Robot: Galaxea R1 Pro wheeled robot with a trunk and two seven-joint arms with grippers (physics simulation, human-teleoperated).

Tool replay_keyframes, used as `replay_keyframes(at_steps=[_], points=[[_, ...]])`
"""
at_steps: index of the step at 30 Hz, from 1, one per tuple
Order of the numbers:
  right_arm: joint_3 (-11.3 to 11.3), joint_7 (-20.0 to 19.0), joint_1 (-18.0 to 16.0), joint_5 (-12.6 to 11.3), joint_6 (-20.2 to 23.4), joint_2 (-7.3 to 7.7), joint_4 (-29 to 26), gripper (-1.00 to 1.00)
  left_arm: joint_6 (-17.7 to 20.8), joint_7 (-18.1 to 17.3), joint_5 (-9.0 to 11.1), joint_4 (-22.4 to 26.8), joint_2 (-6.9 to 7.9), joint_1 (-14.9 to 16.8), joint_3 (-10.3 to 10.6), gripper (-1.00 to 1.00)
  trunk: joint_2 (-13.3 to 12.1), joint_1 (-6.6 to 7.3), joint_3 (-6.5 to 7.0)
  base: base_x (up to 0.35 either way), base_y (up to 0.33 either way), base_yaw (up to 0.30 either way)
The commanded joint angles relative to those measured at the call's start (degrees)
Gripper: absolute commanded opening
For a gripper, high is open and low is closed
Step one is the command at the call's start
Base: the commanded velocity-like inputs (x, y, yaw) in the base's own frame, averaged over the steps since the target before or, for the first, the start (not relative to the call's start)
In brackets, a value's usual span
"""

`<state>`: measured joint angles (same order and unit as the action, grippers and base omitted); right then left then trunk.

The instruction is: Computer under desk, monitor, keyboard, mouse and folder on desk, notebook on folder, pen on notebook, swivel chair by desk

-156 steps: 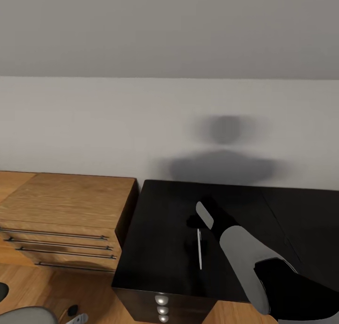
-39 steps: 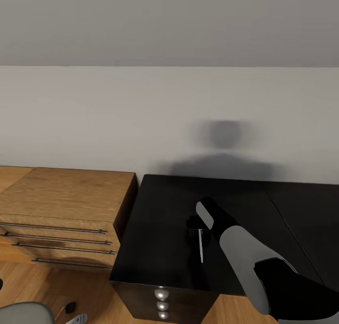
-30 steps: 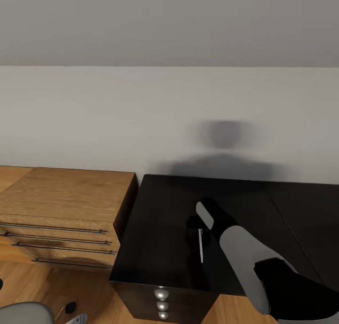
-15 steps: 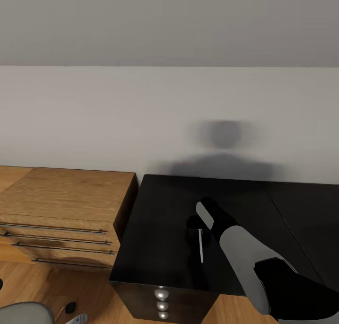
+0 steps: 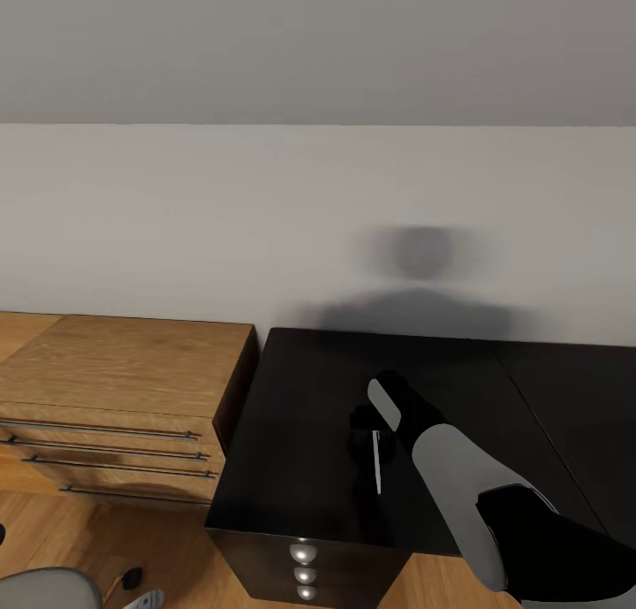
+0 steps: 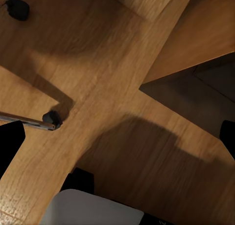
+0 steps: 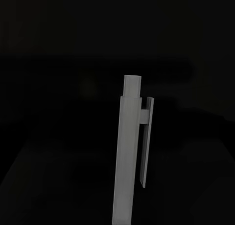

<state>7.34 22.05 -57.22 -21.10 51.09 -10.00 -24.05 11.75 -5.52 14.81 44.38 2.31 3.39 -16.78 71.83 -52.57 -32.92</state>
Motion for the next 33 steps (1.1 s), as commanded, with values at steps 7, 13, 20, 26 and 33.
replay_keyframes(at_steps=[7,13,20,26,33], points=[[0.1,0.7,0.0,-0.5,0.2,0.0,0.5,-1.0,0.4,-0.3,0.5,0.1,-0.02,0.0,-0.2,1.0,0.0,-0.01,-0.07,0.0,0.0,0.0],[0.1,0.7,0.0,-0.5,0.3,0.0,0.4,-1.0,0.5,-0.2,0.5,0.1,-0.02,0.0,-0.2,1.0,0.0,-0.01,-0.07,0.0,0.0,0.0],[0.1,0.7,0.0,-0.5,0.3,0.0,0.4,-1.0,0.4,-0.2,0.5,0.0,-0.02,0.0,-0.2,1.0,0.0,-0.01,-0.07,0.0,0.0,0.0],[0.2,0.7,0.0,-1.0,0.4,0.0,0.4,-1.0,0.4,-0.2,0.5,0.0,-0.02,0.0,-0.2,1.0,0.0,-0.01,-0.07,0.0,0.0,0.0],[0.2,0.8,0.0,-3.4,0.5,0.0,0.4,-1.0,0.4,-0.3,0.5,0.0,-0.02,0.0,-0.2,1.0,0.0,-0.01,-0.07,0.0,0.0,0.0]])
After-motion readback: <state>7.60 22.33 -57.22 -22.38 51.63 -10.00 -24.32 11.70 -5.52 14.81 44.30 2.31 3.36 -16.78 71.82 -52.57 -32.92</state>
